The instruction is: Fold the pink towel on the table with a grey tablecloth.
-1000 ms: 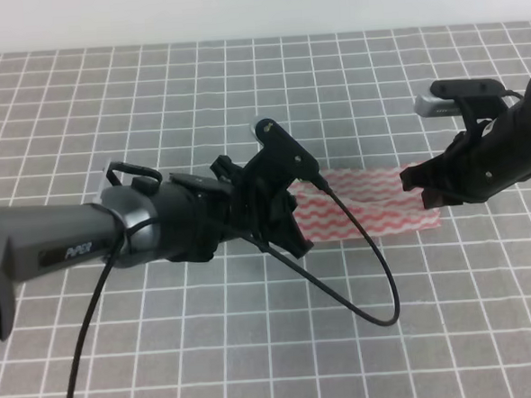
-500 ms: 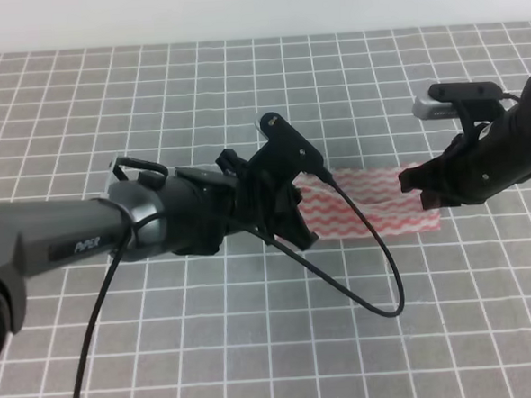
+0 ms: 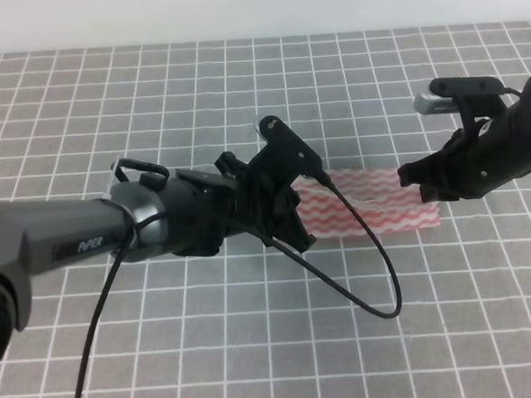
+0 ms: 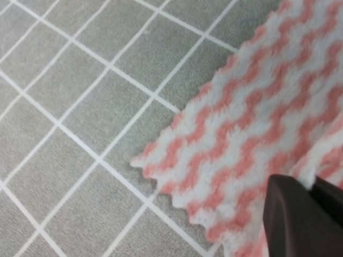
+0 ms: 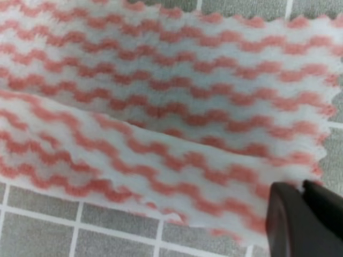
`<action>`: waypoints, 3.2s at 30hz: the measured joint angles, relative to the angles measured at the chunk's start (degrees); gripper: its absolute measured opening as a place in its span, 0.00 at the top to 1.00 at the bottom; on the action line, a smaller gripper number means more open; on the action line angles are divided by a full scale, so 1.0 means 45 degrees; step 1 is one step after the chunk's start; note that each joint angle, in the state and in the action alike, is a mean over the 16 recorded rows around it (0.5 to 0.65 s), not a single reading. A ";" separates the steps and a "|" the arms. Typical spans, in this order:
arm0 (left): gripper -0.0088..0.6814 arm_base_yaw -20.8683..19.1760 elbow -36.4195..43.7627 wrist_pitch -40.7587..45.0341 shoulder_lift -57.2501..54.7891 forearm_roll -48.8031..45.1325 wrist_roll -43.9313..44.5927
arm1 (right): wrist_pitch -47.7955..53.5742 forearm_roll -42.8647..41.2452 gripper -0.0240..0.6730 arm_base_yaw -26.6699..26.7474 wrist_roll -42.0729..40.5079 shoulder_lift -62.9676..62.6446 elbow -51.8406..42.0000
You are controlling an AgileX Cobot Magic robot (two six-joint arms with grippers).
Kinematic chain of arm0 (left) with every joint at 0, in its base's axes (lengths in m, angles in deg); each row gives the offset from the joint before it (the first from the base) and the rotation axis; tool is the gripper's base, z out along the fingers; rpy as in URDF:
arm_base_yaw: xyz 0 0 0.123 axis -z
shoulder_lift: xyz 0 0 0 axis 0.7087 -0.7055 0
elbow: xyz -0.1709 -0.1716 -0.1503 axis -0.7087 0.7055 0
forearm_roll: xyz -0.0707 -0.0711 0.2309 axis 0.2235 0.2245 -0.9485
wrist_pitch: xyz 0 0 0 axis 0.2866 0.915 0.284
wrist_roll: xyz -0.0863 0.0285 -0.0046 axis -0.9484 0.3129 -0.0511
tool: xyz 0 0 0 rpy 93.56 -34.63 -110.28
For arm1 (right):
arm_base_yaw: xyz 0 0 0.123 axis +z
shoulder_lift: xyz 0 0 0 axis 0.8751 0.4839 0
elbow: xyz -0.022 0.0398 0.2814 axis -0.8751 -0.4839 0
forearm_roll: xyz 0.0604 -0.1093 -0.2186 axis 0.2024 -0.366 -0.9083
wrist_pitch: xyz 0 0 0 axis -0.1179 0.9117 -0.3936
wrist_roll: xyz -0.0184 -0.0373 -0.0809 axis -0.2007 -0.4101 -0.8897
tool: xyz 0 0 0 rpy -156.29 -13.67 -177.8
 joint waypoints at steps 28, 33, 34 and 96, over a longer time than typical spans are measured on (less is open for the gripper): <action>0.99 -0.0534 -0.0320 0.1072 -0.0089 0.0005 0.0019 | -0.0514 0.0115 0.99 0.0000 0.0000 0.0189 0.0000; 0.99 -0.0539 -0.0328 0.1063 -0.0157 0.0005 0.0023 | -0.0571 0.0203 0.99 0.0000 -0.0003 0.0312 0.0000; 0.99 -0.0539 -0.0330 0.1071 -0.0177 0.0005 0.0025 | -0.0585 0.0222 0.99 0.0000 -0.0004 0.0336 -0.0002; 0.63 -0.1387 -0.1493 0.1091 -0.1153 -0.0003 0.0081 | -0.3162 0.0556 0.46 0.0000 -0.0023 0.0921 0.0016</action>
